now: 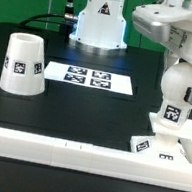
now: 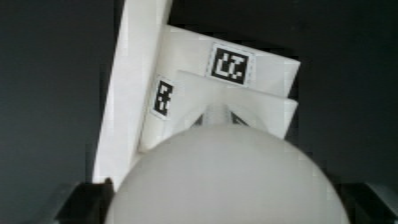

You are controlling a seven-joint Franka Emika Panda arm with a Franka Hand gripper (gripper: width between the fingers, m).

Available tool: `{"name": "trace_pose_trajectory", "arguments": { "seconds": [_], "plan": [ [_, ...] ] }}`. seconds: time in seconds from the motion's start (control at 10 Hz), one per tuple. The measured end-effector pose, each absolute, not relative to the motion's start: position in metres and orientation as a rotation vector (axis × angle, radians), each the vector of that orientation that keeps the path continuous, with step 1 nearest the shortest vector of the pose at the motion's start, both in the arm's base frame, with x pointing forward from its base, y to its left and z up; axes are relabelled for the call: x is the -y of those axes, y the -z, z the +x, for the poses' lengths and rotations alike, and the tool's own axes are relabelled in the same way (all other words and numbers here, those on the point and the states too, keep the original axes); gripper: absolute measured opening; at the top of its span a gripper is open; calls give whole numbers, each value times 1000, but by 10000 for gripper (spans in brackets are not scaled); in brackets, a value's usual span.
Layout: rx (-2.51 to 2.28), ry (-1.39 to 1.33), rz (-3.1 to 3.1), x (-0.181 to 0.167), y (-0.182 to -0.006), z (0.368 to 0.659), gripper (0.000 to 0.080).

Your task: Assemble lamp

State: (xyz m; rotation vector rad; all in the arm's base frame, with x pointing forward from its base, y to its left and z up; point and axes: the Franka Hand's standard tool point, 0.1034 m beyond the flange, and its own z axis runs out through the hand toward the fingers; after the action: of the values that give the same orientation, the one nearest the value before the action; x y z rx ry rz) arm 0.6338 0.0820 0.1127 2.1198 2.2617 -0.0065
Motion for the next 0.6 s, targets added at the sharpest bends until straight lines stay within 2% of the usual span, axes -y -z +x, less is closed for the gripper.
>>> {"name": "trace_pose_trajectory", "arguments": {
  "seconds": [0.6],
  "plan": [
    [-1571, -7, 2724, -81, -112, 632, 577]
  ]
}}
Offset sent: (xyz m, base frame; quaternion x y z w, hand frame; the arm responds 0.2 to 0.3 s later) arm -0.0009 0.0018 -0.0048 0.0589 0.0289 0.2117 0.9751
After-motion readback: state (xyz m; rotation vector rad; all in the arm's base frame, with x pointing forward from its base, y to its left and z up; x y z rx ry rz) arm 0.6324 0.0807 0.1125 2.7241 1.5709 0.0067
